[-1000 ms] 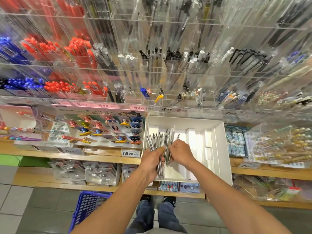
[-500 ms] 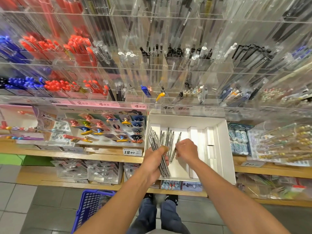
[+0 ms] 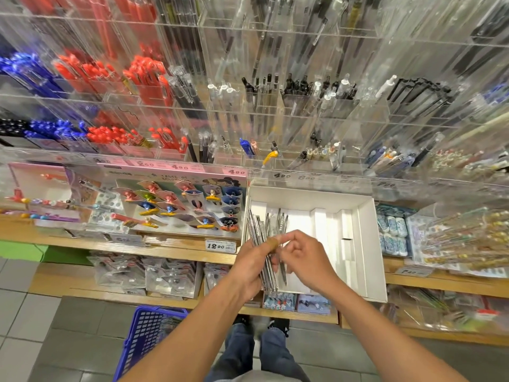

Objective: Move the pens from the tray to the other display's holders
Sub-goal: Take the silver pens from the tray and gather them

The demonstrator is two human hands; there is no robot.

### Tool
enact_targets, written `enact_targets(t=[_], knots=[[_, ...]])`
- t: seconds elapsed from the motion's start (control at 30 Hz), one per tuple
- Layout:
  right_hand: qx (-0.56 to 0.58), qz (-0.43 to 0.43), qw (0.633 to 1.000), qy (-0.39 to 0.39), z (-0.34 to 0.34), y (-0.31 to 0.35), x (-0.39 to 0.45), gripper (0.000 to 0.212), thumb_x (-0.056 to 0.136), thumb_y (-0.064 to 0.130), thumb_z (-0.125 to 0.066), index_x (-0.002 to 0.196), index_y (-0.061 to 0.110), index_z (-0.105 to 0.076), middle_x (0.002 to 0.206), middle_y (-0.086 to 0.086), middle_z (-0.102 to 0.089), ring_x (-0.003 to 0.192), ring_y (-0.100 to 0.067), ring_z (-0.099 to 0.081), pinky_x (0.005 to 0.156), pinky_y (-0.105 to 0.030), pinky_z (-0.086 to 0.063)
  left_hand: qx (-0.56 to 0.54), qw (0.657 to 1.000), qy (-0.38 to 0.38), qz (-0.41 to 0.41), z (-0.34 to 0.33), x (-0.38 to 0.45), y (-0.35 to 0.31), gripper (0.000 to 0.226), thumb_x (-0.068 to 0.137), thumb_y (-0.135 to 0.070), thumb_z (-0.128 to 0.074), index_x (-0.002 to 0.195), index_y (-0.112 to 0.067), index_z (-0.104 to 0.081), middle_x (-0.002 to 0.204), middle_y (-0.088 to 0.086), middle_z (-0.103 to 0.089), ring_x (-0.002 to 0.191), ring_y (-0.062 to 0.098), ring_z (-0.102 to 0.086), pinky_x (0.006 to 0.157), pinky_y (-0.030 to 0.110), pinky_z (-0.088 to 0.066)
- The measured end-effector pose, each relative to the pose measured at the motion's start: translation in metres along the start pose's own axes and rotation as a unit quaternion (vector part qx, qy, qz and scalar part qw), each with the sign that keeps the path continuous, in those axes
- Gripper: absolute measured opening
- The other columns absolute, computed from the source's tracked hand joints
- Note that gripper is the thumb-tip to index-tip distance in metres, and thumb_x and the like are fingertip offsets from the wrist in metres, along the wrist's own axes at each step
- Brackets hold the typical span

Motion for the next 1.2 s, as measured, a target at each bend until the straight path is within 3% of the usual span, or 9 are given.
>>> enact_targets(t=[0.13,0.23,0.37,0.5,0.63,0.83,0.93,1.07,1.2], knots=[[0.045,0.014,0.999,0.006,-0.011,0.011,-0.019,0.012,0.087,0.023,-0.070,0.093,0.021,-0.061,0.066,0.000,-0.067,0.053,-0.011,-0.063,0.053,-0.020,-0.049,-0.002,1.000,0.019,-0.003,-0.003,-0.003,-0.002,0.114,0.064,-0.027,-0.089,0.154,-0.002,-0.023,0.140,0.028,-0.053,0.124,0.041,-0.057,0.096,0.053,-0.051],[0.100,0.016,0.994,0.036,-0.010,0.012,-0.015,0.020,0.082,0.031,-0.075,0.093,0.016,-0.065,0.068,-0.002,-0.069,0.054,-0.015,-0.063,0.054,-0.024,-0.050,-0.009,1.000,0.024,-0.006,-0.002,-0.007,-0.007,0.085,0.080,-0.017,-0.080,0.147,0.007,-0.033,0.123,0.031,-0.063,0.092,0.035,-0.069,0.071,0.041,-0.055],[0.151,-0.039,0.988,0.014,0.000,-0.010,0.012,0.024,0.081,0.036,-0.074,0.093,0.017,-0.068,0.077,-0.007,-0.071,0.056,-0.017,-0.064,0.049,-0.018,-0.045,-0.025,1.000,-0.013,-0.010,0.007,-0.004,-0.012,0.057,0.088,-0.007,-0.069,0.136,0.009,-0.043,0.070,0.011,-0.063,0.053,0.017,-0.059,0.049,0.030,-0.049],[-0.035,-0.179,0.977,-0.107,0.007,-0.064,0.048,0.023,0.087,0.025,-0.068,0.105,0.012,-0.060,0.094,-0.002,-0.069,0.071,-0.015,-0.066,0.052,-0.016,-0.043,-0.031,0.999,-0.009,-0.007,0.012,-0.001,-0.011,0.034,0.088,0.001,-0.066,0.120,0.004,-0.054,0.063,0.005,-0.061,0.052,0.014,-0.054,0.046,0.027,-0.048],[-0.206,-0.215,0.950,-0.093,-0.008,-0.081,0.072,0.029,0.090,0.018,-0.062,0.113,0.007,-0.049,0.101,-0.007,-0.059,0.089,-0.024,-0.058,0.068,-0.027,-0.040,-0.035,0.999,0.005,-0.006,0.016,-0.002,-0.010,0.016,0.087,0.002,-0.066,0.100,-0.001,-0.058,0.063,0.005,-0.061,0.052,0.013,-0.056,0.046,0.025,-0.049],[-0.246,-0.226,0.936,-0.113,-0.001,-0.088,0.068,0.014,0.084,0.016,-0.063,0.076,0.009,-0.054,0.060,0.001,-0.052,0.049,-0.012,-0.050,0.038,-0.019,-0.030,-0.030,0.999,0.013,-0.010,0.020,-0.005,-0.010,0.016,0.087,0.003,-0.066,0.100,-0.002,-0.058,0.066,0.004,-0.065,0.054,0.014,-0.057,0.049,0.025,-0.050],[-0.212,-0.179,0.955,-0.108,0.012,-0.066,0.061,0.026,0.084,0.023,-0.064,0.067,0.014,-0.046,0.058,0.002,-0.048,0.048,-0.011,-0.045,0.044,-0.022,-0.030,-0.028,1.000,0.002,-0.012,0.020,-0.007,-0.010,0.022,0.085,0.004,-0.069,0.103,-0.004,-0.058,0.068,0.005,-0.067,0.055,0.014,-0.059,0.049,0.027,-0.051],[-0.044,-0.082,0.992,-0.085,0.018,-0.023,0.023,0.012,0.083,0.023,-0.066,0.092,0.028,-0.059,0.073,0.008,-0.063,0.059,-0.002,-0.062,0.052,-0.009,-0.040,-0.029,0.999,-0.016,-0.022,0.018,-0.011,-0.010,0.034,0.083,0.004,-0.072,0.113,0.000,-0.057,0.080,0.010,-0.070,0.058,0.015,-0.061,0.050,0.030,-0.051],[0.038,-0.011,0.999,-0.026,0.001,0.012,-0.024,0.024,0.088,0.021,-0.068,0.109,0.033,-0.064,0.071,0.005,-0.068,0.068,-0.008,-0.067,0.066,-0.015,-0.051,-0.027,0.999,0.017,-0.032,0.007,-0.020,-0.011,0.088,0.064,-0.021,-0.086,0.138,0.006,-0.046,0.098,0.013,-0.073,0.081,0.020,-0.072,0.068,0.035,-0.059]])
Point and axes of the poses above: each hand's wrist, its own x-axis towards the middle knuckle, its own z-axis out of the back of the hand, y = z × x, the point moved 8 cm from there along x, towards the middle knuckle
